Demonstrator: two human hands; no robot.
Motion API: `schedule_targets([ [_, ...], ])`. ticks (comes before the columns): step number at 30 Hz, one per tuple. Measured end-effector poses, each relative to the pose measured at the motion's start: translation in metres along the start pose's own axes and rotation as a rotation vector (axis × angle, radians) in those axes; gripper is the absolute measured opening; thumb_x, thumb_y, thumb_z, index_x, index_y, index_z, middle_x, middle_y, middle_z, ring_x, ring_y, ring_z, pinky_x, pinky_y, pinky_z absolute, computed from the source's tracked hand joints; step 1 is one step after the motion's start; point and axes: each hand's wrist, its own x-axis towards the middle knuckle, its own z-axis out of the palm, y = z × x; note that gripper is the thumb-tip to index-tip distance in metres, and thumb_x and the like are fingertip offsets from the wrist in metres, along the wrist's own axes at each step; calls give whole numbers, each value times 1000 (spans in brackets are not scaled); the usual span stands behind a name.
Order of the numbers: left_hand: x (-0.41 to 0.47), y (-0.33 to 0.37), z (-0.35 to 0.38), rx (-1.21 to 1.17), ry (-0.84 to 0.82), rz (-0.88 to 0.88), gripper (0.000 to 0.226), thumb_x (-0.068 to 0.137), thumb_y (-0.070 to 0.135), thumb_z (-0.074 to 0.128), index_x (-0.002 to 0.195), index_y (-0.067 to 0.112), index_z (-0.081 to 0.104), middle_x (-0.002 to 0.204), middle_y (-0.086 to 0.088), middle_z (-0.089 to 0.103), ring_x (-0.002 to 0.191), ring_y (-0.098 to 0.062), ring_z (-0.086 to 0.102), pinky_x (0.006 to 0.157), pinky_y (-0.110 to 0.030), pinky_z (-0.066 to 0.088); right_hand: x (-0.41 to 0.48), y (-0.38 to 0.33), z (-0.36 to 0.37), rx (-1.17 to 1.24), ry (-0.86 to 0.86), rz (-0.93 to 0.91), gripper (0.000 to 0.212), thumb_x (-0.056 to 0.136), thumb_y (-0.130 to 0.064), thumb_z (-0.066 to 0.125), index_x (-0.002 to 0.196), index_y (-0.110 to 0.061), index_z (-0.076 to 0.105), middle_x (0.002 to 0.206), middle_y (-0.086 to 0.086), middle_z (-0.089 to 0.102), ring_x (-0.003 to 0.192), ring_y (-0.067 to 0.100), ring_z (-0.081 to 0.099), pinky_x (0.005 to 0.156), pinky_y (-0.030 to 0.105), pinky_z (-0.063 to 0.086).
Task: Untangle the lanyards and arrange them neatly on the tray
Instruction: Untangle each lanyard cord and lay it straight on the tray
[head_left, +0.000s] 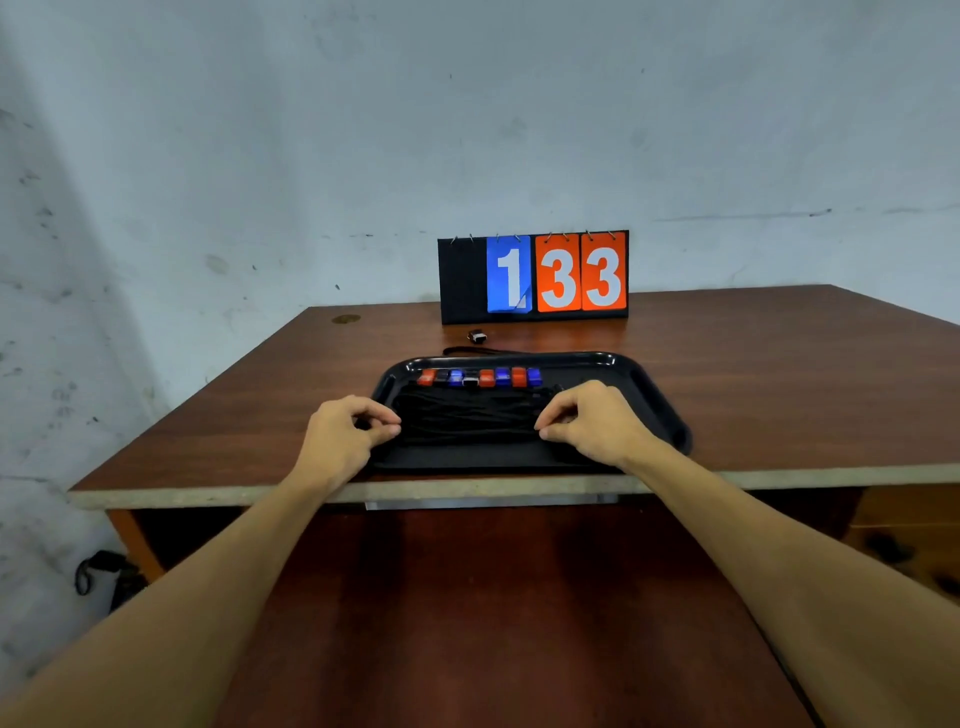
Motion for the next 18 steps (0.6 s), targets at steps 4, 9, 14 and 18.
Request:
schedule_targets([
  [4,1,0,3,58,-19,-1,7,79,15,74,86,15,74,93,-3,69,89,-14,60,78,-22,41,0,-1,0,-17,13,-7,9,82,-13,72,87,-19,76,80,-17,62,76,-5,54,64,6,36],
  [9,4,8,-3,312,-100,119,4,84,30,68,81,31,66,91,6,57,85,-10,56,89,-37,48,5,-2,-2,-13,100,-17,8,86,-19,68,88,-19,75,79,-18,61,75,-5,54,61,4,36],
  [14,15,29,-4,451,-115,174,11,91,31,59,99,27,64,103,6,48,98,-15,55,100,-40,40,20,-5,-2,6,188,-6,28,84,-17,68,112,-22,65,102,-1,59,91,10,54,78,19,38],
  [18,33,49,7,332,-94,176,12,92,23,58,102,26,65,101,7,46,94,-12,53,100,-41,43,38,-1,-2,49,216,6,26,87,-15,66,112,-18,64,101,0,60,92,9,54,77,18,39],
])
